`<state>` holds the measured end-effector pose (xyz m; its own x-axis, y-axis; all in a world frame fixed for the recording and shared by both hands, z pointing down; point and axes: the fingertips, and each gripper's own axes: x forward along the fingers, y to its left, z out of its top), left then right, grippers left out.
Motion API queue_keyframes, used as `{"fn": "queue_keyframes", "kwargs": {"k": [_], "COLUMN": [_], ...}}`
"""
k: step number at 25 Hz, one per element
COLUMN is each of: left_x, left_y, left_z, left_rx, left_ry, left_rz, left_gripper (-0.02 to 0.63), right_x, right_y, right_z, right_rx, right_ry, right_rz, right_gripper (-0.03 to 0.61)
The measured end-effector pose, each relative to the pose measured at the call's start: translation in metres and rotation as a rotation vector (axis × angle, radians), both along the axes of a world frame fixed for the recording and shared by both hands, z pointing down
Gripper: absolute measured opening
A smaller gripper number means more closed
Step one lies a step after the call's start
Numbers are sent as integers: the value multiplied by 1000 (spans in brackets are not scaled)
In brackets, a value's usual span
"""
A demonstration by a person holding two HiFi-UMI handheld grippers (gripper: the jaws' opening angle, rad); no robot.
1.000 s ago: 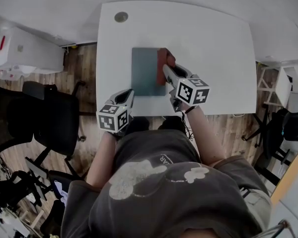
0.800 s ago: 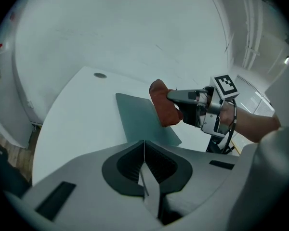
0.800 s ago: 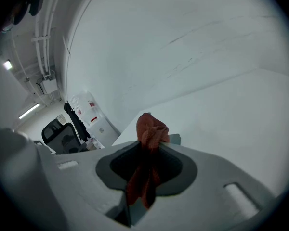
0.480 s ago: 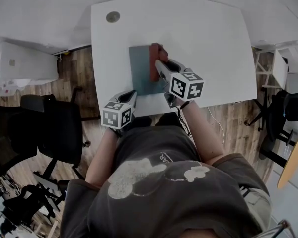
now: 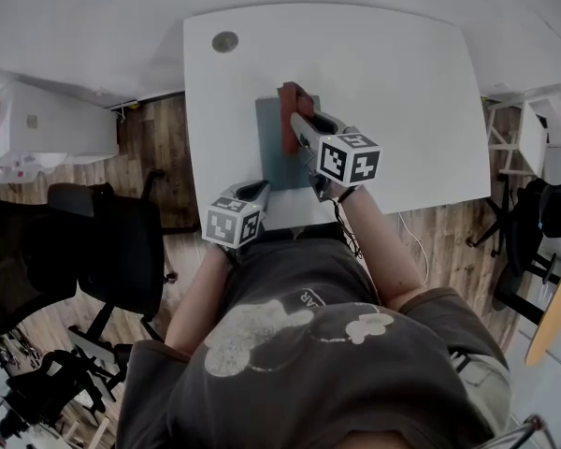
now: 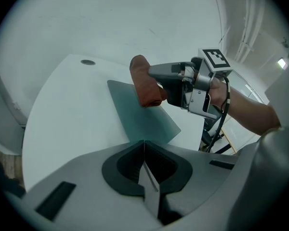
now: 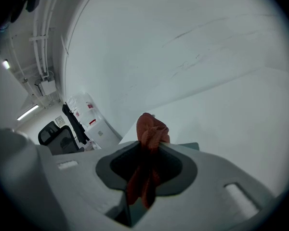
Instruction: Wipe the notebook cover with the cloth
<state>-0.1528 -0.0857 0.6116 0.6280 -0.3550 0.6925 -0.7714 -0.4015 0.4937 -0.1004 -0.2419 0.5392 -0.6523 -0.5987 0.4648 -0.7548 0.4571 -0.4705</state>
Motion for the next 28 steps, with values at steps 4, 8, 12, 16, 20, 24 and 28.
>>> {"fn": "queue_keyframes", "kwargs": {"k": [4,8,12,16,20,24,28], "left_x": [-6,-5,-6,-7,-7,-7,-4], "left_y": [-1,-1,0,1,0,0,2], "left_z": [0,1,0,-1,0,0,-2], "left_rx": [-1,-5,-7,-7,-7,-6,-14], "left_ry": [0,3,6,8,13,11,18], "left_rz": [8,9,4,2,1,-2,-18], "left_gripper": [-3,-3,-3,-3,-3,-3,-3], "right_x": [-29,-50,-62,-64,-64,-61,-51], "right_y": [-9,-16,-19,-20,-20,-20,-19], "right_z": [-1,5,12,15,19,25,26], "right_rx": [0,-20,-38,-44,-49,-53,-56], "right_ry": [-11,-10,7,21,24,45,61], "right_rz": [-33,-60,-75,-81,-81,-79,-67], "right_gripper": [89,89,89,89,89,89,89]}}
